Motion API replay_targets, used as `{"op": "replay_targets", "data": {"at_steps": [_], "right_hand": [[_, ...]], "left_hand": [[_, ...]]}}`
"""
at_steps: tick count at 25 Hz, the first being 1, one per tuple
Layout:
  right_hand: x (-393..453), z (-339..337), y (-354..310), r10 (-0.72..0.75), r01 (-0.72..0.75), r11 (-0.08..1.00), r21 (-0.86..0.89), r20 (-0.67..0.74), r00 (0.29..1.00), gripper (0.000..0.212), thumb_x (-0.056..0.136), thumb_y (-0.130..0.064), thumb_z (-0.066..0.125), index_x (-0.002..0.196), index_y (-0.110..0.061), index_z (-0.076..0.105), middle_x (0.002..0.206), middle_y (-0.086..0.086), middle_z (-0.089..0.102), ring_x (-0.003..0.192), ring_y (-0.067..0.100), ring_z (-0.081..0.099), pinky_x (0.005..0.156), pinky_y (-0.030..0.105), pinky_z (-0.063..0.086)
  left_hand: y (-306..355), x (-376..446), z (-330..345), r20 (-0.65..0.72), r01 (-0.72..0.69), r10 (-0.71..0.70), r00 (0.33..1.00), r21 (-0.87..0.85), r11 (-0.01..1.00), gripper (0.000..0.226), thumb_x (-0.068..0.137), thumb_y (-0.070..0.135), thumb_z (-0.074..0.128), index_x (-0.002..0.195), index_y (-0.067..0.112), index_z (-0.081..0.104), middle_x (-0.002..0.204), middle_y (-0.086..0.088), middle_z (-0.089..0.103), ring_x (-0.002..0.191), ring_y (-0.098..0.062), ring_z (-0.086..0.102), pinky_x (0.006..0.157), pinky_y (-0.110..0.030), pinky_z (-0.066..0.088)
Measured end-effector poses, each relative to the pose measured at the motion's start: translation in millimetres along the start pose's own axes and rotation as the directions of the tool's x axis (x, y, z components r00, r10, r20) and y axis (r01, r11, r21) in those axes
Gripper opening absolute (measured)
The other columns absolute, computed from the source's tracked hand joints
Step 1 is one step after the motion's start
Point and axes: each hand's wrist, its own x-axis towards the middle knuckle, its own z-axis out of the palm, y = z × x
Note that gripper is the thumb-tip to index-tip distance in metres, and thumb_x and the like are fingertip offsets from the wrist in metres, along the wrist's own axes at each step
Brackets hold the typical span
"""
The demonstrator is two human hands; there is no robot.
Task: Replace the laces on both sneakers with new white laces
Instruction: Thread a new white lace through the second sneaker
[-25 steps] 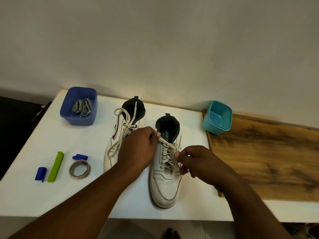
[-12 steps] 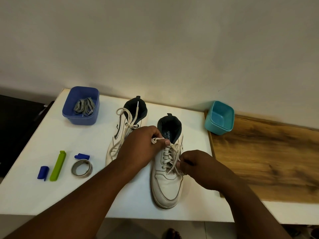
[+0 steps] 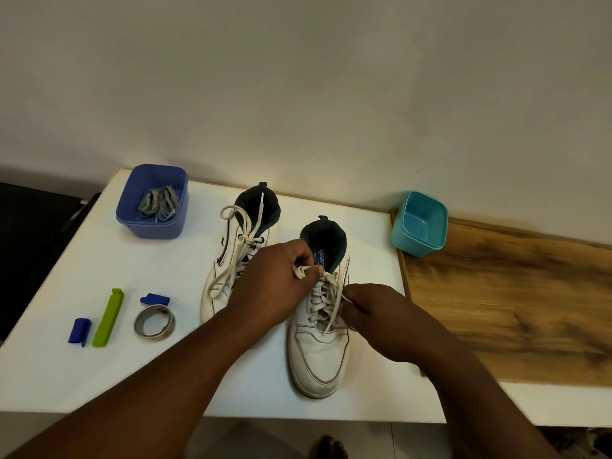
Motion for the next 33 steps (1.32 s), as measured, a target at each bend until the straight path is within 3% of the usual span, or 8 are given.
{"op": "replay_targets", "data": {"at_steps": [3,7,15,20,24,28,30,33], "right_hand": [[1,2,4,0.002,-0.001,1.0,0.029,-0.016,1.0,0.03,0.109,-0.039,0.043,0.086,-0.025,0.055,0.081,-0.004,0.06,0.075,0.013,0.055,0.07,0.036,0.047],[5,4,2,-0.004,0.01,0.988,0.155,-0.038,0.999,0.035,0.1,-0.051,0.057,0.085,-0.021,0.066,0.08,0.002,0.063,0.074,0.018,0.059,0.068,0.038,0.049],[6,1,9,-0.012,0.01,1.0,-0.027,-0.06,0.998,0.029,0.105,-0.035,0.052,0.081,-0.027,0.065,0.075,-0.008,0.06,0.072,0.011,0.058,0.071,0.039,0.054],[4,0,7,0.047,-0.046,0.997,-0.061,0.017,0.999,0.031,0.106,-0.026,0.051,0.078,-0.021,0.063,0.077,-0.006,0.057,0.071,0.01,0.053,0.066,0.03,0.044],[1,-5,1,0.056,-0.049,0.996,-0.08,0.097,0.994,0.033,0.106,-0.038,0.051,0.088,-0.017,0.07,0.09,-0.001,0.064,0.081,0.014,0.059,0.072,0.032,0.047],[-5,-3,-1,0.069,-0.073,0.997,0.02,0.142,0.988,0.04,0.1,-0.056,0.054,0.092,-0.02,0.07,0.088,-0.002,0.067,0.083,0.015,0.064,0.076,0.036,0.052],[-7,-8,-1,0.092,-0.094,0.995,0.014,0.126,0.988,0.045,0.091,-0.07,0.055,0.098,-0.027,0.069,0.092,-0.007,0.068,0.085,0.01,0.064,0.077,0.033,0.055],[-7,-14,-2,0.144,-0.141,0.99,0.028,-0.165,0.976,0.051,0.085,-0.08,0.05,0.097,-0.034,0.067,0.087,-0.011,0.068,0.079,0.004,0.062,0.067,0.027,0.047]], "left_hand": [[-2,2,0,0.009,0.012,-0.012,1.0,-0.03,0.999,0.022,0.089,0.04,0.072,0.076,0.028,0.058,0.07,0.008,0.063,0.065,-0.008,0.059,0.06,-0.03,0.048],[0,1,1,-0.009,0.031,-0.032,0.999,-0.059,0.998,0.021,0.087,0.039,0.074,0.075,0.028,0.061,0.07,0.009,0.065,0.068,-0.006,0.061,0.062,-0.029,0.049],[6,-1,1,-0.061,0.065,-0.066,0.996,-0.018,0.998,0.021,0.087,0.037,0.074,0.075,0.026,0.061,0.067,0.008,0.064,0.064,-0.006,0.06,0.061,-0.033,0.05],[8,-1,2,-0.087,0.088,-0.084,0.993,0.038,0.995,0.022,0.09,0.032,0.071,0.074,0.025,0.058,0.064,0.006,0.061,0.06,-0.007,0.057,0.055,-0.026,0.041],[7,-1,4,-0.097,0.067,-0.062,0.993,0.049,0.997,0.02,0.091,0.033,0.072,0.077,0.025,0.06,0.065,0.009,0.06,0.061,-0.003,0.057,0.055,-0.02,0.038],[5,2,-2,-0.007,0.099,-0.102,0.995,-0.203,0.974,0.019,0.082,0.035,0.082,0.093,0.029,0.067,0.078,0.009,0.07,0.073,-0.002,0.066,0.068,-0.024,0.053],[7,5,-5,0.025,0.189,-0.197,0.98,-0.42,0.888,0.044,0.08,0.025,0.085,0.117,0.028,0.062,0.092,0.009,0.076,0.087,-0.002,0.071,0.085,-0.03,0.058],[4,10,-3,0.03,0.255,-0.297,0.954,-0.602,0.757,0.07,0.08,0.018,0.082,0.138,0.035,0.046,0.115,0.009,0.073,0.111,-0.011,0.069,0.101,-0.045,0.053]]}}
